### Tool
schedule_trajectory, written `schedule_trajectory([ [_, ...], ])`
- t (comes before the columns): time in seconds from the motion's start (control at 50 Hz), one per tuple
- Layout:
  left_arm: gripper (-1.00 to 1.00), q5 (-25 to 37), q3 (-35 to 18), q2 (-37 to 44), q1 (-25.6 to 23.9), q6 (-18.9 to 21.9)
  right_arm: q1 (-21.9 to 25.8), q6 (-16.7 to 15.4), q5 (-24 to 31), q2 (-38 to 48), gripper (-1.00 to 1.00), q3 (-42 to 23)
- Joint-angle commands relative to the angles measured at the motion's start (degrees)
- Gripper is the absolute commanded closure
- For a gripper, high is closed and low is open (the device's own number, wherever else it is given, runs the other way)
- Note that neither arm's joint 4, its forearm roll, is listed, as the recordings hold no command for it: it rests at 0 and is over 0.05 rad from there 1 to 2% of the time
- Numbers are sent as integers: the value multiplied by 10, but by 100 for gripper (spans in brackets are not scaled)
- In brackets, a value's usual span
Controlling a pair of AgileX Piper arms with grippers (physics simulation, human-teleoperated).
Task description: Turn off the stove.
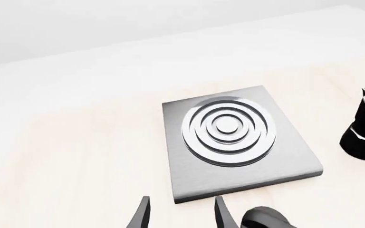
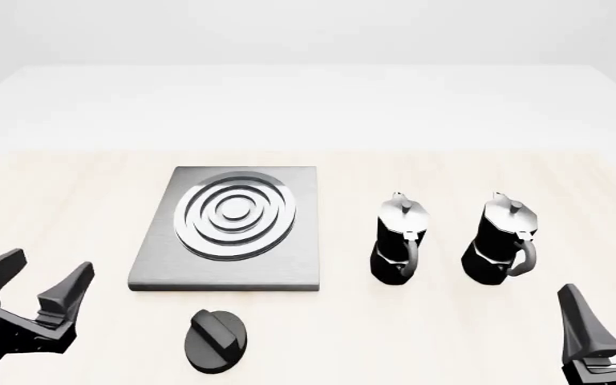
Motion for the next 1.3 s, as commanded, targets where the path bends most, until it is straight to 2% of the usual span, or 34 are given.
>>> schedule_trajectory([
  [0.02, -100, 37, -19, 84, -30, 3, -1, 2, -1, 1, -100, 0],
  [0.04, -100, 40, -20, 90, -34, 20, -1, 2, -2, 2, -100, 0],
  [0.18, -100, 33, -15, 125, -50, 43, 1, 2, -1, 2, -100, 0],
  [0.3, -100, 10, -5, 169, -77, 40, 1, 1, -2, 2, -100, 0],
  [0.4, -100, -10, 1, 197, -91, 19, 1, 1, -2, 3, -100, 0],
  [0.5, -100, -42, 17, 226, -91, 20, 1, 1, -2, 2, -100, 0],
  [0.64, -100, -75, 32, 262, -114, -23, 1, 1, -2, 4, -100, 0],
  [0.66, -100, -85, 34, 271, -114, -39, 2, 1, -2, 3, -100, 0],
  [0.74, -100, -108, 40, 290, -118, -51, 3, 1, -1, 3, -100, 0],
  [0.76, -100, -119, 41, 302, -123, -79, 4, 2, -1, 2, -100, 0],
  [0.84, -100, -141, 45, 323, -127, -95, 5, 1, 1, 1, -100, 0],
  [1.08, -100, -216, 63, 407, -129, -97, 6, -4, 0, 0, -100, 0],
  [1.12, -100, -224, 69, 416, -141, -115, 6, -4, 0, 1, -100, 0],
  [1.16, -100, -231, 72, 425, -143, -101, 6, -5, 0, 1, -100, 0],
  [1.3, -100, -282, 82, 479, -143, -87, 8, -7, 1, 0, -100, 0],
])
